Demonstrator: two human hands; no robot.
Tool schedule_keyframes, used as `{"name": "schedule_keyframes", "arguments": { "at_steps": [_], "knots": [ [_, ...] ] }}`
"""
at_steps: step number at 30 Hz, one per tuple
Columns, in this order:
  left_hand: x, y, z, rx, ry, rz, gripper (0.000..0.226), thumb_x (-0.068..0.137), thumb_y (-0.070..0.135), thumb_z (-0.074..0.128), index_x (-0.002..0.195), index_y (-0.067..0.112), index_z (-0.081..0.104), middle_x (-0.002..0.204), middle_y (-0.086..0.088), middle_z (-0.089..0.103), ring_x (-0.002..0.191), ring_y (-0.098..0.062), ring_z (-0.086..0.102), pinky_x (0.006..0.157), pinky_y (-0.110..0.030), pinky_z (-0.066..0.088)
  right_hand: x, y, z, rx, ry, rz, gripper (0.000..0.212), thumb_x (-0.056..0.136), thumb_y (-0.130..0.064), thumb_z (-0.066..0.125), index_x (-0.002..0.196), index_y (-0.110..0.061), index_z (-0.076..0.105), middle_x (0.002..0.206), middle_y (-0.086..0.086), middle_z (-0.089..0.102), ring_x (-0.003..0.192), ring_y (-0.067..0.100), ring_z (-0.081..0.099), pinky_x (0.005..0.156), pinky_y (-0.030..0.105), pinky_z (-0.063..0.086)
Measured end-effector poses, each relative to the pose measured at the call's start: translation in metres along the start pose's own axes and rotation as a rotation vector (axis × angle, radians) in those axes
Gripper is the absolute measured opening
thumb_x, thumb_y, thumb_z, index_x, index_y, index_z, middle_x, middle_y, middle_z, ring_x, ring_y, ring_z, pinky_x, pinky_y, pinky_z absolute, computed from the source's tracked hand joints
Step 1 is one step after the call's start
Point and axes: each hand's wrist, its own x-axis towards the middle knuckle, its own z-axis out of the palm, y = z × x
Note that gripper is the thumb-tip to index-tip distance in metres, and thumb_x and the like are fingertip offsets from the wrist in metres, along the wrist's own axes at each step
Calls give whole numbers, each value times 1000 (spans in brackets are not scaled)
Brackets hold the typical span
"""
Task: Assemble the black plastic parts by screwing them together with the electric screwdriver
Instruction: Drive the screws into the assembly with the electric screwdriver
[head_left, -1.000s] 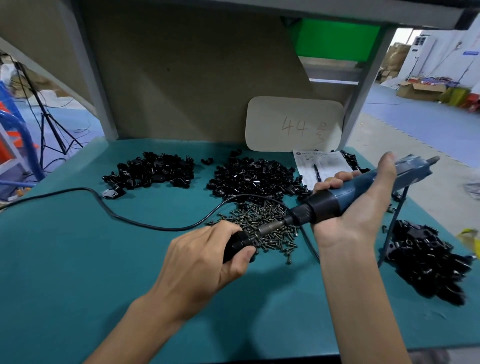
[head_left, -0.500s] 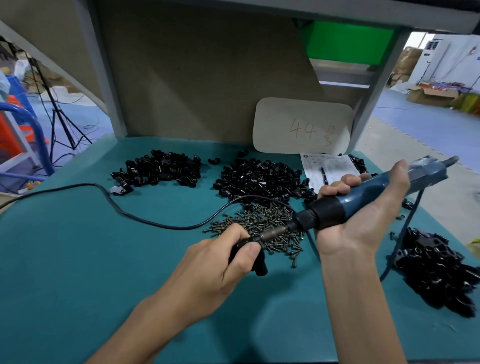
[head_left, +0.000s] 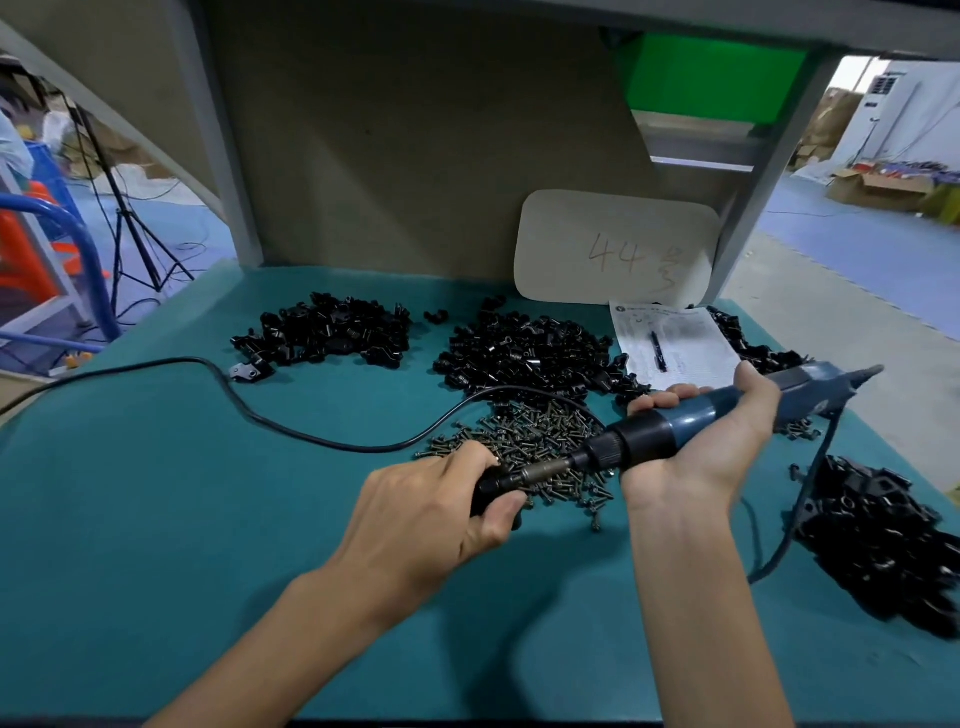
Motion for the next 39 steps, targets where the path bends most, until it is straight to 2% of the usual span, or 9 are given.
{"name": "schedule_keyframes", "arguments": {
  "at_steps": [2,4,7,12,16,18,24,30,39],
  "knots": [
    [-1,-1,2,1,1,-7,63,87,67,24,98,19,63,73,7,65,67,-22,62,59,-38,49,7,4,-1,-48,0,2,31,103,-43,52,108,-14,42,74,-2,43,58,11,43,45,20,45],
    [0,-2,3,11,12,10,61,88,65,27,96,17,64,70,6,65,64,-23,61,57,-38,49,10,9,-4,-9,29,-18,34,100,-41,58,113,-14,42,72,-2,46,55,11,45,46,22,46],
    [0,-3,4,15,-12,2,65,86,67,23,100,18,64,73,6,66,67,-23,62,59,-38,48,14,12,-5,92,40,-21,34,92,-34,68,111,-15,48,67,-2,50,50,13,47,49,24,46],
    [-1,-3,4,29,-7,23,61,89,64,28,96,15,64,69,5,66,61,-23,61,54,-37,47,17,15,-6,88,49,-49,32,93,-33,68,111,-14,49,67,-1,50,50,13,48,50,25,47],
    [-1,-5,5,44,-47,-17,69,85,70,15,104,22,60,79,7,66,71,-19,61,66,-38,48,18,17,-4,76,61,-59,31,92,-33,68,110,-15,50,66,-1,50,50,14,47,50,25,47],
    [-2,-6,7,42,-49,-21,70,84,70,13,105,23,60,80,7,66,72,-18,60,67,-38,47,17,17,-4,72,71,-54,32,91,-33,69,109,-15,50,66,-1,51,50,14,48,50,25,47],
    [-1,-7,7,48,-48,-12,66,86,69,15,102,23,60,76,8,66,69,-18,60,63,-37,46,17,20,-5,79,69,-41,32,90,-34,71,109,-15,51,68,-1,51,51,14,48,52,25,48],
    [-1,-6,8,47,17,28,53,91,60,32,91,17,63,63,7,61,55,-20,57,49,-34,45,17,20,-2,69,62,-40,32,90,-32,70,109,-15,51,68,0,51,49,14,49,49,25,47],
    [-3,-8,10,50,-14,31,52,91,60,30,90,18,61,61,8,60,52,-18,55,47,-33,43,19,25,-7,57,51,-38,36,90,-34,71,111,-15,49,68,-1,51,52,14,49,50,25,47]
  ]
}}
